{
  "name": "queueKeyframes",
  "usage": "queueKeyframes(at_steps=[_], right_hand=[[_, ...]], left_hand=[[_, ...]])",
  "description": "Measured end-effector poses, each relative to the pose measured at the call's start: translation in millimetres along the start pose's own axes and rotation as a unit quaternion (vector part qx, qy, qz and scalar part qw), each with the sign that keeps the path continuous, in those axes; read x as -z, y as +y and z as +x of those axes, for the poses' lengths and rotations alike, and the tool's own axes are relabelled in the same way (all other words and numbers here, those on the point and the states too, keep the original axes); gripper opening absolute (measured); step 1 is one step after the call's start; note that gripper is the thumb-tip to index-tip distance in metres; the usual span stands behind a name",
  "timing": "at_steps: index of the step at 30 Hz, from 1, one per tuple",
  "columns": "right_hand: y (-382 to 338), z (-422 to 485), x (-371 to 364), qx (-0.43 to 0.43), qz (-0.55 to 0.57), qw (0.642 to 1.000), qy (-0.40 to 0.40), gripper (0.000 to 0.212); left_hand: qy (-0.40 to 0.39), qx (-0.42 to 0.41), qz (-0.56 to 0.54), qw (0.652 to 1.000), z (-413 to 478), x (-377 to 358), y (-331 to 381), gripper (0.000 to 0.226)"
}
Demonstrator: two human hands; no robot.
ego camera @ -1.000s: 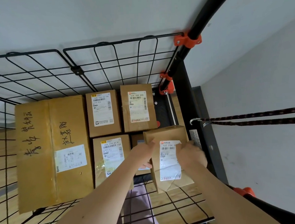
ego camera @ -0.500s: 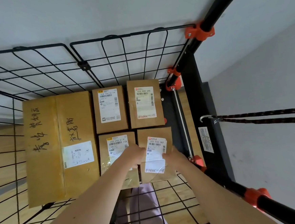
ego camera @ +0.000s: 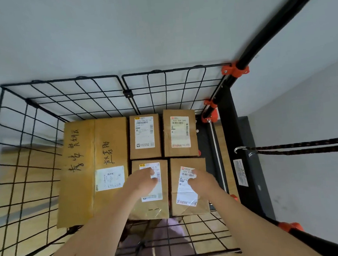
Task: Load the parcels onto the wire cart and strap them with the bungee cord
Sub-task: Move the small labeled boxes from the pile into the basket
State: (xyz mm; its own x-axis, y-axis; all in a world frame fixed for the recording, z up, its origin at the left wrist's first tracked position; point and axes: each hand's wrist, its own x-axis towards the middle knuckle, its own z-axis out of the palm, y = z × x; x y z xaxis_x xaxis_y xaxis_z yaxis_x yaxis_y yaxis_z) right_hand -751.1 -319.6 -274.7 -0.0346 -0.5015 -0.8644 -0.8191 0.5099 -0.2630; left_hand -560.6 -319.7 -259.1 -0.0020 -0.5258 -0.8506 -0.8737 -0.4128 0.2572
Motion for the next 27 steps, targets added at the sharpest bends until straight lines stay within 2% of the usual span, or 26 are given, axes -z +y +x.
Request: queueKeyframes(at_steps=[3,7,12,15,19,27], right_hand=[[-17,-20,-2,0.022,0.004,1.000,0.017,0.046],[-50,-54,-11,0.077,0.013,0.996,0.031,0.032],[-104,-112,-28,0.159,-0.007,0.985,0.070,0.041],[-138,-152,-47,0.214,0.004,0.972,0.095,0.039],[-183,-206,-83,0.271,0.012,0.954,0.128,0.035],[-262,-288,-191,0.375,0.005,0.916,0.143,0.031]], left_hand=[[0.012,-0.017,0.006,1.000,-26,13,-14,0.043],[0.035,-0.038,0.010,0.999,-66,35,-33,0.041],[0.109,-0.072,-0.021,0.991,-120,64,-70,0.042],[0.148,-0.103,-0.019,0.983,-154,79,-103,0.044],[0.225,-0.127,-0.032,0.965,-207,93,-156,0.044],[0.338,-0.132,-0.061,0.930,-303,108,-281,0.044]])
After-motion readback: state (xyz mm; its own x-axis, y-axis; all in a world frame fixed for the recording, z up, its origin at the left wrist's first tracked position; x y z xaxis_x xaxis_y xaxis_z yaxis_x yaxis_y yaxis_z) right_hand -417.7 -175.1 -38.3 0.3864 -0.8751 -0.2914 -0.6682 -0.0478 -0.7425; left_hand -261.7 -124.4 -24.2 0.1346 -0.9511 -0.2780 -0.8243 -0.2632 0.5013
